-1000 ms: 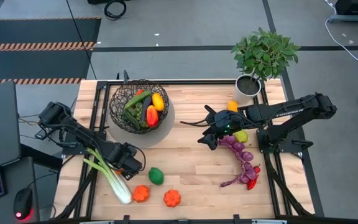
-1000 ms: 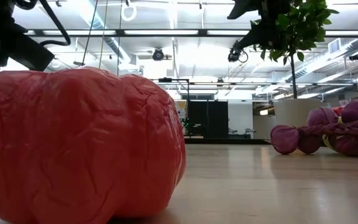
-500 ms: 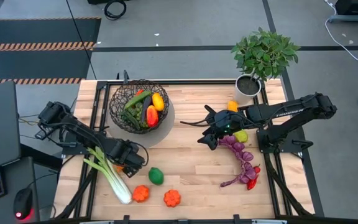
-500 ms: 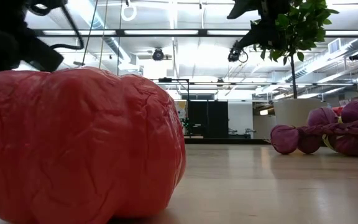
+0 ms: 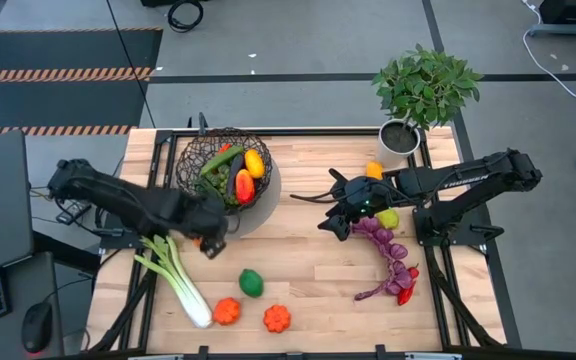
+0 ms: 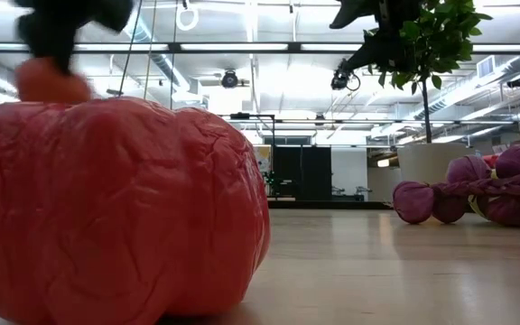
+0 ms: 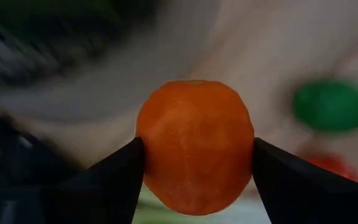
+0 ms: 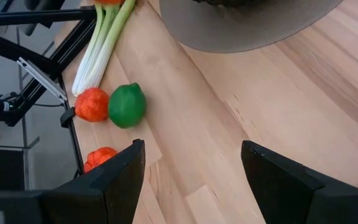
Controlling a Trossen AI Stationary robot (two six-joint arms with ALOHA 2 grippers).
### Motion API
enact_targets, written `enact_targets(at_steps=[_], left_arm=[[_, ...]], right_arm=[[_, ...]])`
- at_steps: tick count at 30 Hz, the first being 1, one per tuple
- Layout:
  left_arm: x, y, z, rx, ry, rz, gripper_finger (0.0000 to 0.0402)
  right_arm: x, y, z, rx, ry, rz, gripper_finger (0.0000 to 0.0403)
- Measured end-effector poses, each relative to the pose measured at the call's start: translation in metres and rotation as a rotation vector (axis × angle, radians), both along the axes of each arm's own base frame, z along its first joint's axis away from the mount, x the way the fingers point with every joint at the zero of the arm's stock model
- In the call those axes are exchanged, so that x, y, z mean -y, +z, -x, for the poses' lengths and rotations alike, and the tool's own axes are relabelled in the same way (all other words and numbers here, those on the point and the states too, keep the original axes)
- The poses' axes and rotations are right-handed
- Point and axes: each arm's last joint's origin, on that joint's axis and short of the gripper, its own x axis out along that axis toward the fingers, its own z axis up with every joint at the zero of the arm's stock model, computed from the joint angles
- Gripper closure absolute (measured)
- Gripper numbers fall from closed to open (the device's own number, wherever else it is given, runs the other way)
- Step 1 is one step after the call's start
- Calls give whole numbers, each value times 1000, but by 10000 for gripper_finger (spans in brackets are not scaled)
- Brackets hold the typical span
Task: Build produce basket
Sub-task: Put the orange into the black wire basket, then put the purple garlic into the black wire basket
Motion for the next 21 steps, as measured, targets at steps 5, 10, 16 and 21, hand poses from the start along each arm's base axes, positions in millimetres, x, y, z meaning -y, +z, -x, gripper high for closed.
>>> enact_targets(at_steps=[5,10,16,21], left_arm=[[-27,43,-7,140,35,-233,125],[-60,47,-8,93,83,-301,122],[-87,42,-8,0,78,-256,92],[-103,39,-8,-48,93,-234,55]], right_arm=[[0,0,0,4,-4,1,134],[0,0,0,6,-5,3,134],[-2,1,0,12,-11,16,134],[-2,1,-1,13,-11,17,134]])
